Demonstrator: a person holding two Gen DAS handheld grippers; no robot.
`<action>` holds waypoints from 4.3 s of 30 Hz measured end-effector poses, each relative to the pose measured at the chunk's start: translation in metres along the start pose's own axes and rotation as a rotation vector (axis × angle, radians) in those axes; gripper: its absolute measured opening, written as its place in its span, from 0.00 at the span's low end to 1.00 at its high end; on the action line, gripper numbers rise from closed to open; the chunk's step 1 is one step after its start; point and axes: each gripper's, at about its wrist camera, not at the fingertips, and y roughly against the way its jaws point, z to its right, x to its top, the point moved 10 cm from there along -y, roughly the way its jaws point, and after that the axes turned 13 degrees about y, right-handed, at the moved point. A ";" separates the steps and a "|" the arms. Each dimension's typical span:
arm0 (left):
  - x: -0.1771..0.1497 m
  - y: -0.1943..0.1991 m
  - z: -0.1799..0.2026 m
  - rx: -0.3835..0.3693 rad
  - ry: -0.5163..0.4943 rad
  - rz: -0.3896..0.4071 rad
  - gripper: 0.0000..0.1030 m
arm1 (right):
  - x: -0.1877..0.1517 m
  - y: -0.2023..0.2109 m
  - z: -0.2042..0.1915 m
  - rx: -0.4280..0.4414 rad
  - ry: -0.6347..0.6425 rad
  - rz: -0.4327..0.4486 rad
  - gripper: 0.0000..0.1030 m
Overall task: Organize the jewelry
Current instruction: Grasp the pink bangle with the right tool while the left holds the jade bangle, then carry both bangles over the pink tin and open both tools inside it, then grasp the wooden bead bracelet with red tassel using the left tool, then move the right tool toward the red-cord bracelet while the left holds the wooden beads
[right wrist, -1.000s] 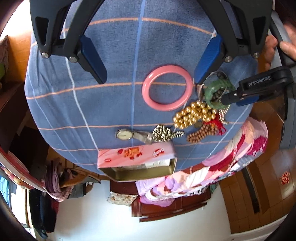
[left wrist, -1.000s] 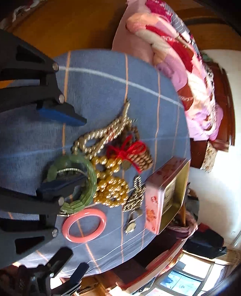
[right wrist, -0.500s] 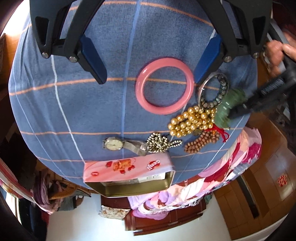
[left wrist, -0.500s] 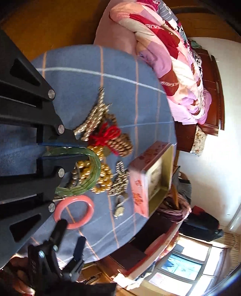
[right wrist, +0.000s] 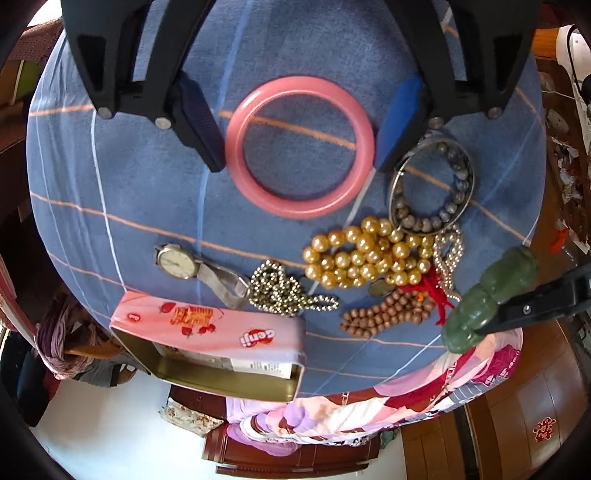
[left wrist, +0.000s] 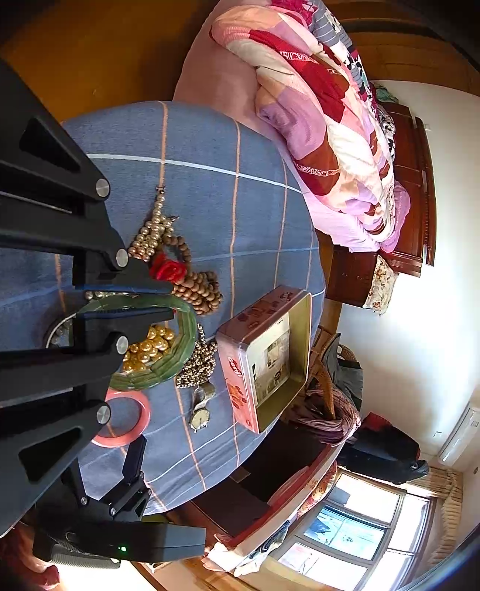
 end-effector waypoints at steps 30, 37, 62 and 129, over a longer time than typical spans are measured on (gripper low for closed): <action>0.100 -0.147 0.067 -0.036 0.022 -0.010 0.06 | 0.122 -0.013 0.157 -0.209 -0.306 0.297 0.81; 0.097 -0.168 0.072 -0.002 -0.036 -0.018 0.05 | 0.116 -0.026 0.160 -0.217 -0.298 0.277 0.81; 0.105 -0.098 0.053 0.106 -0.019 0.092 0.58 | 0.075 0.029 0.167 -0.237 -0.466 0.338 0.87; 0.043 0.005 0.047 -0.286 0.117 0.033 0.13 | 0.030 0.020 0.088 -0.039 -0.251 0.204 0.68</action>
